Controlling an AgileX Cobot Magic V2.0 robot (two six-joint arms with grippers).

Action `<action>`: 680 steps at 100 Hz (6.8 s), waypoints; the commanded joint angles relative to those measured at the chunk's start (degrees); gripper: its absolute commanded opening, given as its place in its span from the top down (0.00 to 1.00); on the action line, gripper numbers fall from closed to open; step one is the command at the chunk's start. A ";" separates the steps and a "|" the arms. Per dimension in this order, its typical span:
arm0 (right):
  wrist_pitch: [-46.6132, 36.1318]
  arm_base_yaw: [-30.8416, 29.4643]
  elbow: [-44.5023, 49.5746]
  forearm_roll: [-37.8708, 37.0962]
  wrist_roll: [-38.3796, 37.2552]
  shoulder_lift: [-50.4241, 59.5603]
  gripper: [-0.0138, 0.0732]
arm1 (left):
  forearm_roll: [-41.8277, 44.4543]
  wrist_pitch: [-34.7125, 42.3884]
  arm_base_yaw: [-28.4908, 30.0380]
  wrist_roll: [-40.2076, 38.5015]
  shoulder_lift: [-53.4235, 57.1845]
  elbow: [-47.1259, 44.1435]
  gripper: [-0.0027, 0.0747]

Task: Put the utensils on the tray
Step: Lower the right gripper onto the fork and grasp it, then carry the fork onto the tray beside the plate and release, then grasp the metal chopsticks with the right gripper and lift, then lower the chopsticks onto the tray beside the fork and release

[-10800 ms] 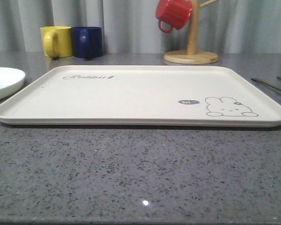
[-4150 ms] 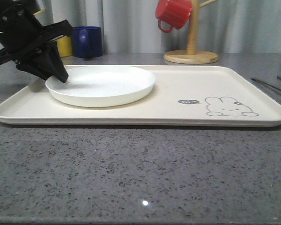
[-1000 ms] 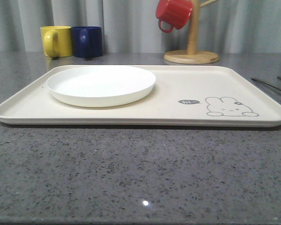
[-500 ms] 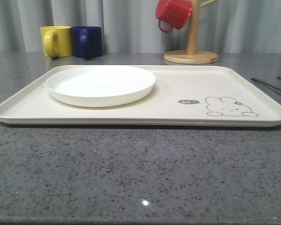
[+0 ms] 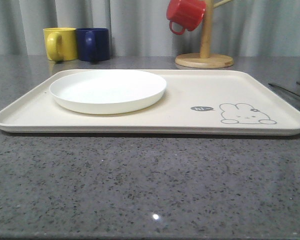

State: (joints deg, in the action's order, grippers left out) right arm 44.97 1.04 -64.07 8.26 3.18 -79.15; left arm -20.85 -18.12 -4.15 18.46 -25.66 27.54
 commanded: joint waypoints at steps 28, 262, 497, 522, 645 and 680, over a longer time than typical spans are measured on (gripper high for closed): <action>-3.12 -0.08 -2.92 0.44 1.62 -6.80 0.34 | -0.68 4.18 0.15 -0.52 -0.17 1.74 0.99; -6.76 28.32 -13.03 -12.67 -41.19 -16.62 0.91 | -0.68 4.18 0.15 -0.52 -0.17 1.74 0.99; 8.87 -3.65 -12.90 -9.60 -6.05 -16.81 0.47 | -0.68 4.18 0.15 -0.52 -0.17 1.74 0.99; 8.93 -3.65 -12.90 -9.35 -6.05 -18.93 0.48 | -0.68 4.18 0.15 -0.52 -0.17 1.74 0.99; 5.52 13.29 -13.15 -5.54 -23.28 -5.23 0.82 | -0.68 4.18 0.15 -0.52 -0.17 1.74 0.99; -1.15 19.19 -13.15 -5.54 -28.24 -12.10 0.82 | -0.68 4.18 0.15 -0.52 -0.17 1.74 0.99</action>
State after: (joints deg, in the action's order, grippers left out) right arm 47.43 19.92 -75.78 2.57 -24.26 -91.88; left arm -20.85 -18.12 -4.15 18.46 -25.66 27.54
